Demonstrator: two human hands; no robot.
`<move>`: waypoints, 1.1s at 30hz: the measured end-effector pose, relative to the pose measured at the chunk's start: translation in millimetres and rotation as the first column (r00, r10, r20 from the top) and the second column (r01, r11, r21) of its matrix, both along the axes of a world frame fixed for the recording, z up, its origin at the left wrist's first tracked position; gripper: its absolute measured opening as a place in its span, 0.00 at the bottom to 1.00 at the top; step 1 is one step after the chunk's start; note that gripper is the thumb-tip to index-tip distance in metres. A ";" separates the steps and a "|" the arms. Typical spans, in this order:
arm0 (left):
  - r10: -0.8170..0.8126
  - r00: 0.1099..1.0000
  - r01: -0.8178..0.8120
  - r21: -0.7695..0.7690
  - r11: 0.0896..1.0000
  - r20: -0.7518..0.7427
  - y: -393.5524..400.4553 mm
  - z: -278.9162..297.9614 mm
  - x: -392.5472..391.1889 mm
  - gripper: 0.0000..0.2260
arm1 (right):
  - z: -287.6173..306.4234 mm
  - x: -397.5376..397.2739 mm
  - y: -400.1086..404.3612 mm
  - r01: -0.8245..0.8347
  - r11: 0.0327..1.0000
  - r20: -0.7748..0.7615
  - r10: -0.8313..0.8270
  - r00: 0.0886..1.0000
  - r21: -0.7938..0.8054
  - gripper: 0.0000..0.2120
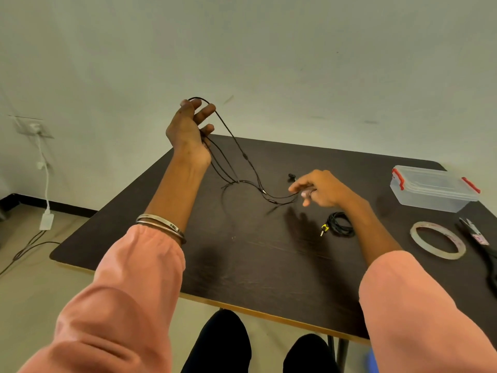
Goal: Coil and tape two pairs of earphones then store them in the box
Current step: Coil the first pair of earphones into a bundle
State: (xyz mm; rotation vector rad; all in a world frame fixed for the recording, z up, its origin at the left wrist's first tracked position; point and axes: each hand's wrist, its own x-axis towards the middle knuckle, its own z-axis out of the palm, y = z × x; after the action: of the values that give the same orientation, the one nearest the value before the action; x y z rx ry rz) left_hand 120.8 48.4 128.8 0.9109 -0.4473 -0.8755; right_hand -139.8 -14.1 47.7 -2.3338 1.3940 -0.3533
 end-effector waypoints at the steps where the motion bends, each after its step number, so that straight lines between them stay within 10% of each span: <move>1: -0.007 1.000 0.007 0.016 1.000 0.030 0.7 -0.4 -1.0 0.13 | 1.3 -1.3 0.9 0.029 1.000 0.038 -0.029 0.999 0.001 0.21; 7: -0.184 0.931 0.145 0.144 0.979 0.316 2.5 -6.4 -15.7 0.12 | 24.3 14.6 11.8 0.260 0.959 0.453 -0.183 0.873 -0.113 0.13; 12: -0.372 0.791 0.325 0.182 0.928 0.485 0.1 -17.6 -34.8 0.12 | 30.1 47.6 29.2 -0.048 0.997 0.722 -0.009 0.692 0.058 0.20; 17: -0.373 0.751 0.326 0.185 0.927 0.545 -11.4 -37.6 -39.6 0.13 | 11.7 62.0 31.2 -0.200 0.957 0.822 -0.064 0.566 0.212 0.05; 24: -0.358 0.722 0.270 0.236 0.934 0.592 -37.4 -86.1 -20.7 0.13 | -19.2 37.7 4.4 0.187 0.922 0.884 -0.381 0.270 0.340 0.09; 26: -0.351 0.722 0.269 0.225 0.936 0.596 -45.4 -100.8 -18.4 0.12 | -25.2 37.9 -2.4 0.370 0.900 0.859 -0.367 0.358 0.230 0.09; 28: -0.321 0.677 0.248 0.206 0.947 0.662 -52.4 -113.6 -17.7 0.12 | -31.0 41.1 -7.1 0.483 0.873 0.696 -0.306 0.649 -0.066 0.11; 30: -0.297 0.550 0.237 0.196 0.952 0.780 -58.0 -123.6 -16.7 0.10 | -34.4 46.9 -7.5 0.381 0.848 0.358 -0.249 0.900 -0.368 0.21; 33: -0.283 0.372 0.313 0.167 0.935 0.884 -59.1 -127.8 -13.5 0.09 | -32.0 62.7 -0.8 0.117 0.783 0.038 -0.118 0.992 -0.611 0.31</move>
State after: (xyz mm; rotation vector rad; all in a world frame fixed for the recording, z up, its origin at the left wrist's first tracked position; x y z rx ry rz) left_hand 107.3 -10.7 1.0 1.2649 -1.6381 -0.6119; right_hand -77.0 -14.8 15.7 -2.7405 1.6080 -0.9745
